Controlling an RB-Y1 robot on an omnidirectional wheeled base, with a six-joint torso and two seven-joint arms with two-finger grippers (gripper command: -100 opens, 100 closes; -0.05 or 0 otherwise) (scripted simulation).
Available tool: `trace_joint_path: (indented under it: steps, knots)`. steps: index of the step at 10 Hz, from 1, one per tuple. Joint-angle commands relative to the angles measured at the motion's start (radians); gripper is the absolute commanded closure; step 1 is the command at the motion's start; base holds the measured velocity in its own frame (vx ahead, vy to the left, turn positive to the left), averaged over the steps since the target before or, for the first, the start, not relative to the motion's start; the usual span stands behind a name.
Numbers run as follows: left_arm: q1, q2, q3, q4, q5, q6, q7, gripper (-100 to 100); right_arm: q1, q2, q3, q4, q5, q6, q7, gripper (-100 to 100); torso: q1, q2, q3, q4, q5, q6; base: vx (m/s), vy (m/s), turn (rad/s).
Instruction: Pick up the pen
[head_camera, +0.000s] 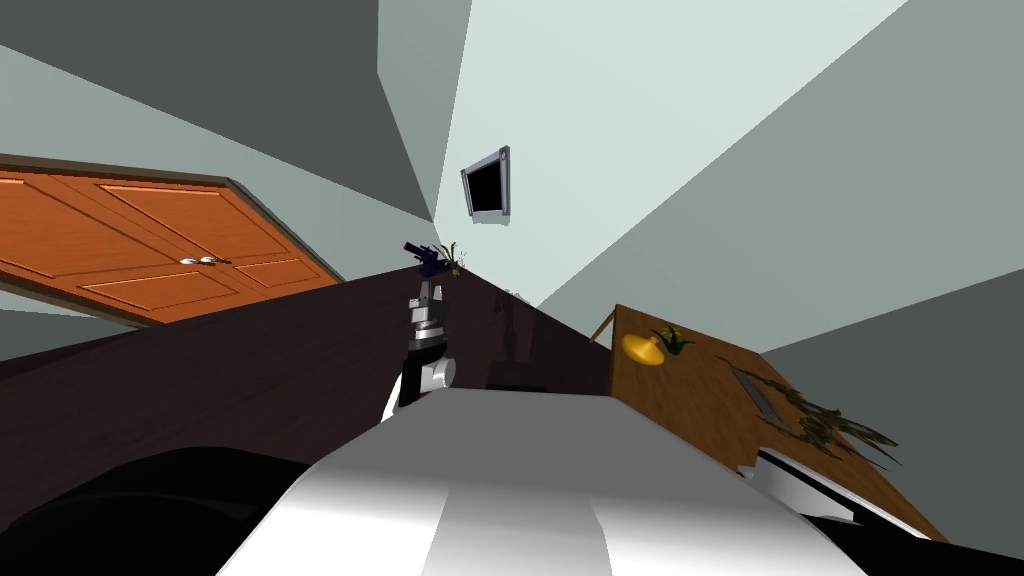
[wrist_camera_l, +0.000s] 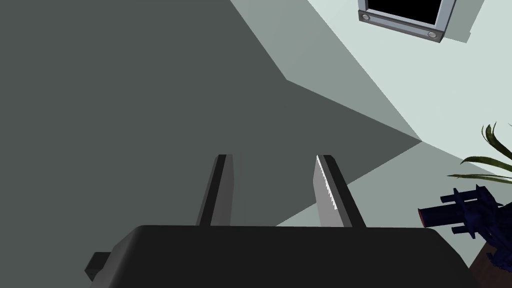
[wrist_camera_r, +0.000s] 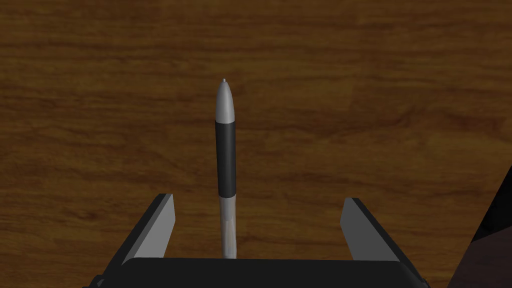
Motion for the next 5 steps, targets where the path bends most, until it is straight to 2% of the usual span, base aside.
trace_joint_path:
  steps: [1, 3, 4, 5]
  knots:
    - [0.0, 0.0, 0.0, 0.0, 0.0, 0.0, 0.0, 0, 0.012, 0.009, -0.007, 0.003, -0.017, 0.008, 0.034, -100, 0.0, 0.0, 0.0, 0.0, 0.0, 0.0, 0.082, -0.009, -0.056]
    - [0.0, 0.0, 0.0, 0.0, 0.0, 0.0, 0.0, 0, 0.027, 0.028, -0.019, 0.024, -0.045, 0.017, 0.093, -100, -0.003, -0.001, 0.001, 0.002, -0.006, -0.003, 0.079, -0.02, -0.06]
    - [0.0, 0.0, 0.0, 0.0, 0.0, 0.0, 0.0, 0, 0.011, 0.027, -0.021, 0.026, -0.043, -0.001, 0.101, -100, -0.004, -0.001, 0.001, 0.003, -0.009, -0.004, 0.033, -0.002, -0.007]
    - [0.0, 0.0, 0.0, 0.0, 0.0, 0.0, 0.0, 0, 0.013, 0.027, -0.022, 0.026, -0.045, 0.0, 0.108, 100, -0.004, 0.001, 0.002, 0.003, -0.01, -0.004, 0.006, 0.001, 0.002]
